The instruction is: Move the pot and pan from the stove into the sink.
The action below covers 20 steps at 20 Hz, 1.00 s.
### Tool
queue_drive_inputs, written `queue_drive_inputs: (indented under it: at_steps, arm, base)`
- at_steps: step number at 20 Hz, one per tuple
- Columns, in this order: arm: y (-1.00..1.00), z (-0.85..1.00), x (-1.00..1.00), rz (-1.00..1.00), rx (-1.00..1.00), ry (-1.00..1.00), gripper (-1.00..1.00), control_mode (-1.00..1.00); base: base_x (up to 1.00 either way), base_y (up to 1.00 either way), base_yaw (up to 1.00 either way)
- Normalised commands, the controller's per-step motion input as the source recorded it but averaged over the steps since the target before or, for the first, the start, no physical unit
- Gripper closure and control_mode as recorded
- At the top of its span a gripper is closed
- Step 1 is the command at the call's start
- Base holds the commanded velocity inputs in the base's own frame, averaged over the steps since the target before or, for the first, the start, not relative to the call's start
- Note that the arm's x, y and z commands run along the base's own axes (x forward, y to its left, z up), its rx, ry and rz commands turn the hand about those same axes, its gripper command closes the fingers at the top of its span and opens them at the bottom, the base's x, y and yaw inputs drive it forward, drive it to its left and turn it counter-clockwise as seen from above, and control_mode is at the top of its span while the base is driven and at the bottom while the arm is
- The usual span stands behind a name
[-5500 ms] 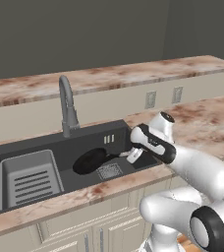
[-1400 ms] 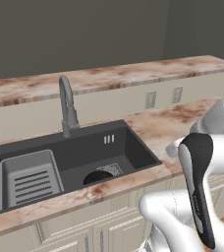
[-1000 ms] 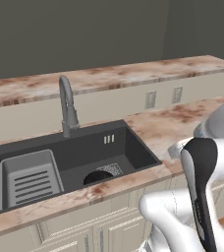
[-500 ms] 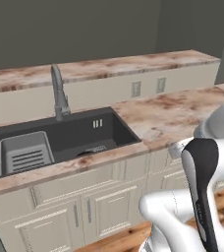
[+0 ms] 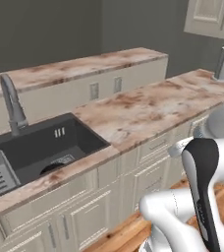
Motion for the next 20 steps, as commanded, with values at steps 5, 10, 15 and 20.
queue_drive_inputs:
  at_steps: [5, 10, 15, 20]
  arm:
    - [0.00, 0.00, 0.00, 0.00, 0.00, 0.00, -1.00, 1.00]
    - [0.00, 0.00, 0.00, 0.00, 0.00, 0.00, -1.00, 1.00]
    - [0.00, 0.00, 0.00, 0.00, 0.00, 0.00, -1.00, 1.00]
    - [0.00, 0.00, 0.00, 0.00, 0.00, 0.00, -1.00, 1.00]
  base:
    - [0.00, 0.00, -0.50]
    - [0.00, 0.00, -0.50]
    - [0.00, 0.00, -0.50]
    - [0.00, 0.00, -0.50]
